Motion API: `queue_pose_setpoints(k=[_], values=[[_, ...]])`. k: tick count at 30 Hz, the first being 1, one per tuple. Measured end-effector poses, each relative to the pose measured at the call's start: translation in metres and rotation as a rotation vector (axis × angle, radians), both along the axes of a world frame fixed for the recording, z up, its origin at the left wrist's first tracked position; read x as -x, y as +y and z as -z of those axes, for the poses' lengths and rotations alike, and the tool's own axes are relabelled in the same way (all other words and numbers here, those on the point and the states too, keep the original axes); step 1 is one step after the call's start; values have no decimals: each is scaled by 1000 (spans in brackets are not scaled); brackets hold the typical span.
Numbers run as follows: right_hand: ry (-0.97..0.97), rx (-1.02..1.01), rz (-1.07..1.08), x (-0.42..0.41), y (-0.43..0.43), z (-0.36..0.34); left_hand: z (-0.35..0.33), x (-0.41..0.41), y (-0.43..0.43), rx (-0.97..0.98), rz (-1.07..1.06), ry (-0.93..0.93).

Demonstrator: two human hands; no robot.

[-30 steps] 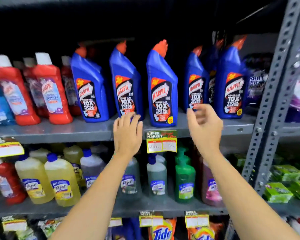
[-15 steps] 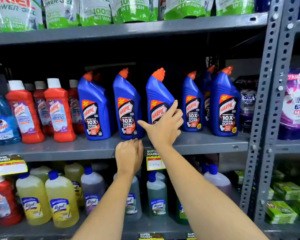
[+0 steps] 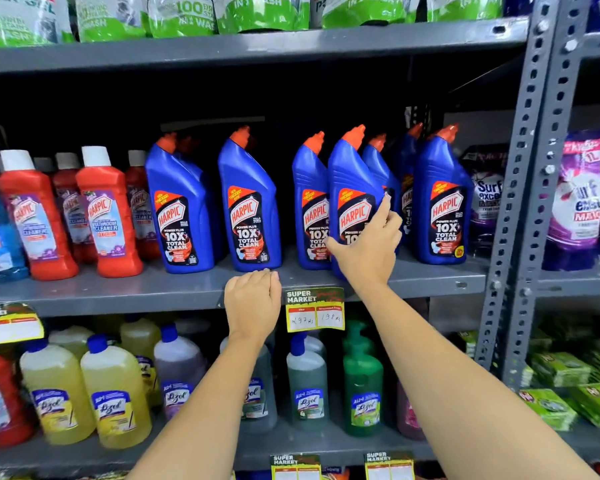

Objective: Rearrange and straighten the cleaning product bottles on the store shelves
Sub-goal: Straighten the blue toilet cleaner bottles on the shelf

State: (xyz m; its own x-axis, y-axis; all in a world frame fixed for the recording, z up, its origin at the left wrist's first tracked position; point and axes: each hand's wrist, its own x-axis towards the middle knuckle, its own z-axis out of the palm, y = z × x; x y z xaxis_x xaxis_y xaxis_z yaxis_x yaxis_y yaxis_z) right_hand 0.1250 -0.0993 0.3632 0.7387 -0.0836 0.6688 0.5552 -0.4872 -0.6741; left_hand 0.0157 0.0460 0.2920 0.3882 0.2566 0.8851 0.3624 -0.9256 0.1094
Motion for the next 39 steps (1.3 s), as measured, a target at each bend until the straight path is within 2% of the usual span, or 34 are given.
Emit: queue_pose_setpoints(k=[6,19,31,39], values=[[95,24,-12,-4,-6,12,1,-1,0,8,-3,9],[171,84,-55,-26,-33,21,12,-9,16,-100,-21,-65],[177,132,-19,-34,-38,26,14,-13,23,-216,-19,-102],[157,60,51,-36,-32,32,17,-16,25,-230,-16,-151]])
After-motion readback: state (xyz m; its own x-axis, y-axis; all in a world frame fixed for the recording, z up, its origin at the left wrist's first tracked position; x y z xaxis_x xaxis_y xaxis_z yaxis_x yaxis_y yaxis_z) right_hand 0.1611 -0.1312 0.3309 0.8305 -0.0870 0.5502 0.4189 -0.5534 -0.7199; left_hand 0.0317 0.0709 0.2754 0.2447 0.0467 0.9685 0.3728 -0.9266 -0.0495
